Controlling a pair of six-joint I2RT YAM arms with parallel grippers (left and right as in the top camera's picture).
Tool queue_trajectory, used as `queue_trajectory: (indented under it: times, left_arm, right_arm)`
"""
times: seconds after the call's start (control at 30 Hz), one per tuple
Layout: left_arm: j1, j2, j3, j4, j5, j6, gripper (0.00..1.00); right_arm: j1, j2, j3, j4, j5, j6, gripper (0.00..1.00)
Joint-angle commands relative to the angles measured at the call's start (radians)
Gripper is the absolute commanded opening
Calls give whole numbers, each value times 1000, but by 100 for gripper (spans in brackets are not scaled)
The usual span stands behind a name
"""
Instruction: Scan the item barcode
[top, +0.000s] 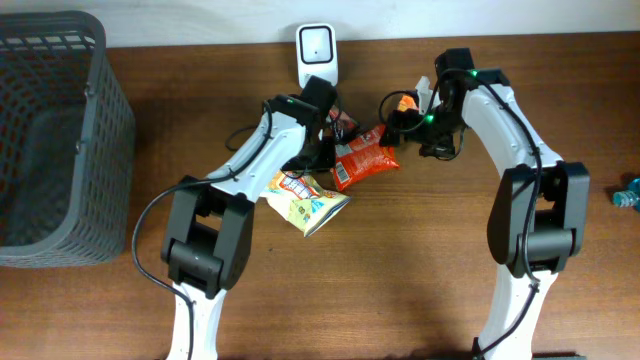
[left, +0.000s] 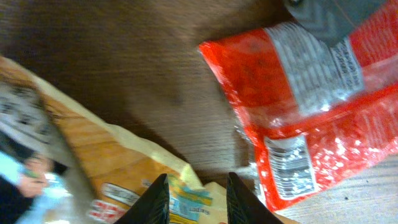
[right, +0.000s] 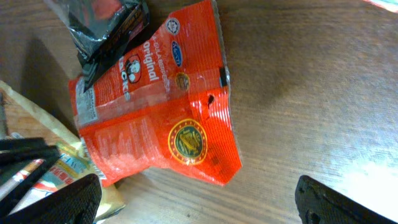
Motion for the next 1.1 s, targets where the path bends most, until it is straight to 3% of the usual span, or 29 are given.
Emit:
queue_trajectory:
  times: [0.0,0.1,0.27,0.3,0.33,0.37,0.43,0.5,0.53,0.7,0.9,1.0,1.07]
  left_arm:
    - [56,-1,-10,1,-14,-51,28]
    - [76,-1,-10,-6,-11,-57,36]
    - [81,-1,-10,-19,-15,-56,37]
    - [81,-1,-10,-21,-15,-56,37]
    - [81,-1,-10,-21,-15,-56,38]
    - [81,-1,-10,-21,-15,-57,38]
    - [81,-1,-13,-20,-15,-56,38]
    - [81,-1,-28,-17,-15,-57,41]
    - [81,-1,-35,-17,-15,-56,42]
    - [81,-1,-37,-17,-15,-56,45]
    - [81,-1,-37,-15,-15,-56,46]
    - [81,-1,-37,-13,-15,-56,47]
    - [81,-1,-37,-13,-15,-56,47]
  right_arm:
    - [10,48,-49,64,-86,-25,99]
    - [25,68,-60,129,-121,-21,96]
    - [66,126,-60,170,-116,-20,92]
    - [70,138,-61,172,-113,-13,86]
    - [71,146,-61,175,-109,-3,80]
    - [71,154,-61,177,-92,14,57]
    - [70,156,-60,182,-88,33,29]
    - [69,155,-59,184,-89,67,10]
    - [68,151,-58,182,-89,67,6]
    - [29,80,87,-1,-32,65,4]
    - [73,22,440,-385,628,68,4]
    - [146,30,447,-512,1096,218,5]
    - [182,34,433,-530,1129,229,5]
